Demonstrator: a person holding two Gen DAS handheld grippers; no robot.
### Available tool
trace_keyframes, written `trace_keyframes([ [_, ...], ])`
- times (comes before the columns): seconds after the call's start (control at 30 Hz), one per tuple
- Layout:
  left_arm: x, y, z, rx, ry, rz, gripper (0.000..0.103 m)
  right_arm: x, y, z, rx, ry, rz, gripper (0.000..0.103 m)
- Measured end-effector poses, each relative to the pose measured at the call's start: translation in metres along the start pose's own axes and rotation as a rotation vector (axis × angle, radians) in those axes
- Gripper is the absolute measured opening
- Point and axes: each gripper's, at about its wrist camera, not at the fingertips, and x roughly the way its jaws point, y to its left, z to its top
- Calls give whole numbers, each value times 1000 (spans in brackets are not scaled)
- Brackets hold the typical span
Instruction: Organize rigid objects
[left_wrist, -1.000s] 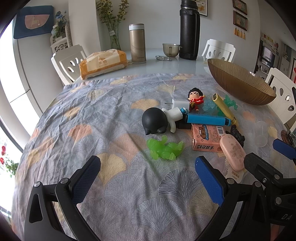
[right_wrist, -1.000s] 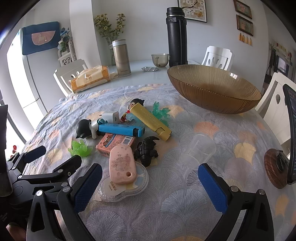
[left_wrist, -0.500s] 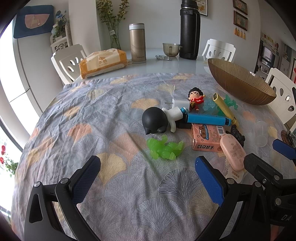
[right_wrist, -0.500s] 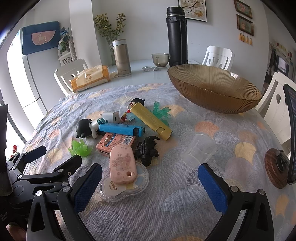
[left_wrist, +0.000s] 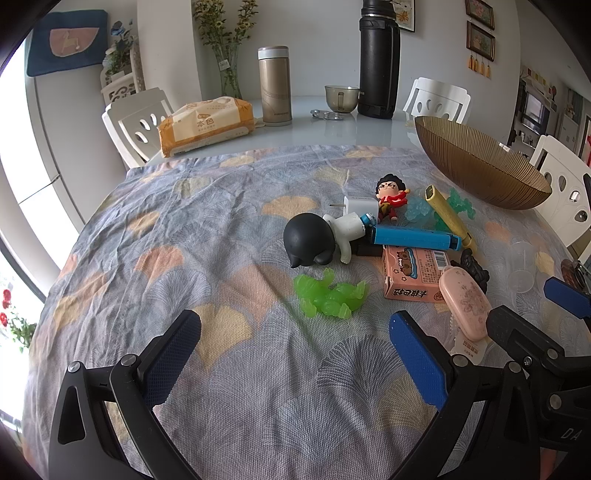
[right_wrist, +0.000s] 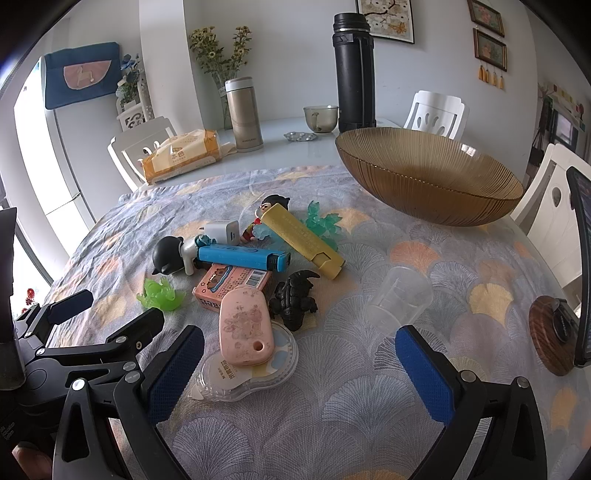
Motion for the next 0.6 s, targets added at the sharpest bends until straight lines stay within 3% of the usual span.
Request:
trace_keyframes([
  [0.3, -1, 5, -4, -10, -5, -9, 102, 0, -1, 0, 2, -3, -2, 103],
  [0.37, -3, 9, -4, -11, 13, -56, 102, -1, -2, 0, 8, 4, 17, 103],
  [0.47, -10, 18, -8, 3, 55, -194, 102, -4, -12, 0, 35, 16, 87, 103],
  [0.6, -15, 27, -9, 35, 85, -235, 102, -12, -27, -9, 27, 61, 108, 103],
])
